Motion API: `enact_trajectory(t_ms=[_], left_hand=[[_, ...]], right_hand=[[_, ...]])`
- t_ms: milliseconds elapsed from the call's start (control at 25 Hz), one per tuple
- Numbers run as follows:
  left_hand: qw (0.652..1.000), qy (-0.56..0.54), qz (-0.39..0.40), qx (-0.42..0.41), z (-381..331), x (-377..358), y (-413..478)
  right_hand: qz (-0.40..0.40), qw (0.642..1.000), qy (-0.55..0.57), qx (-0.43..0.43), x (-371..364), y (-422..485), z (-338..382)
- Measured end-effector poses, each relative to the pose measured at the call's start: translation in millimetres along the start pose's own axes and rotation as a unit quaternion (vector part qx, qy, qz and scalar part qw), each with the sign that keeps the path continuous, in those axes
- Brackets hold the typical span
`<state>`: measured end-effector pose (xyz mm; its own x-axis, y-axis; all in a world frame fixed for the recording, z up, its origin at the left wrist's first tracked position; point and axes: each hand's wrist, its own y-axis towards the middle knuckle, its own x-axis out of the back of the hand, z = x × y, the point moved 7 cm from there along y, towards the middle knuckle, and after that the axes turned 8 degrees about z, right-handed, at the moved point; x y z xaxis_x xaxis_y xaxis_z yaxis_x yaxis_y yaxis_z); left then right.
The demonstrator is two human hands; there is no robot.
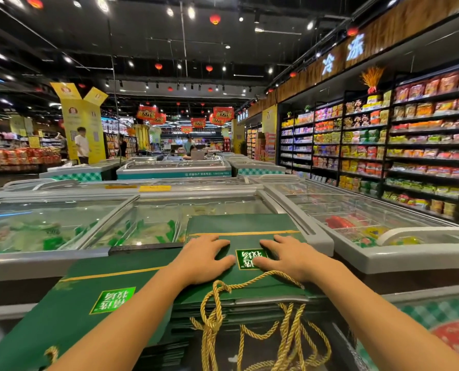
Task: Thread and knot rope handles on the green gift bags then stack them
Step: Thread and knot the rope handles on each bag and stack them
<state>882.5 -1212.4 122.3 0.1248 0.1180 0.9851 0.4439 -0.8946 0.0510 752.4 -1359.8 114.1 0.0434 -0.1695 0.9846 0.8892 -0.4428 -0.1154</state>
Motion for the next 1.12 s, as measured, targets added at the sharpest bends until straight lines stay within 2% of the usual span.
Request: enact_trajectory(t_ms=[160,280,480,560,680,760,800,880,1000,1120], left_hand=[[0.989,-0.111,-0.099,-0.003,18,50,-45],[0.979,-0.147,-0.140,0.020,55,63,-99],[0.979,-0.120,-0.137,0.088,128,38,-186],[0.982,-0.096,-0.115,0.116,155,23,-217],[0.983,-0.089,-0.074,0.144,184,0,-253],[0.982,-0.100,-0.059,0.147,193,-13,-267],[0.982,-0.108,-0.062,0.144,196,-18,-271],[0.980,-0.124,-0.084,0.134,199,-25,-275],[0.976,-0.125,-0.127,0.124,201,-27,-279],[0.981,-0.084,-0.139,0.108,199,-27,-281]], right_hand=[[-0.113,0.992,-0.010,0.053,42,-21,41],[-0.155,0.980,0.018,0.124,52,-47,103],[-0.186,0.949,-0.004,0.257,29,-92,219],[-0.171,0.943,-0.020,0.284,8,-96,252],[-0.049,0.956,-0.077,0.278,-46,-77,280],[0.031,0.965,-0.092,0.243,-81,-62,280],[0.048,0.970,-0.081,0.223,-94,-57,279],[0.031,0.981,-0.036,0.189,-108,-53,272],[-0.048,0.983,0.039,0.176,-108,-59,265],[-0.061,0.977,0.098,0.178,-106,-62,257]])
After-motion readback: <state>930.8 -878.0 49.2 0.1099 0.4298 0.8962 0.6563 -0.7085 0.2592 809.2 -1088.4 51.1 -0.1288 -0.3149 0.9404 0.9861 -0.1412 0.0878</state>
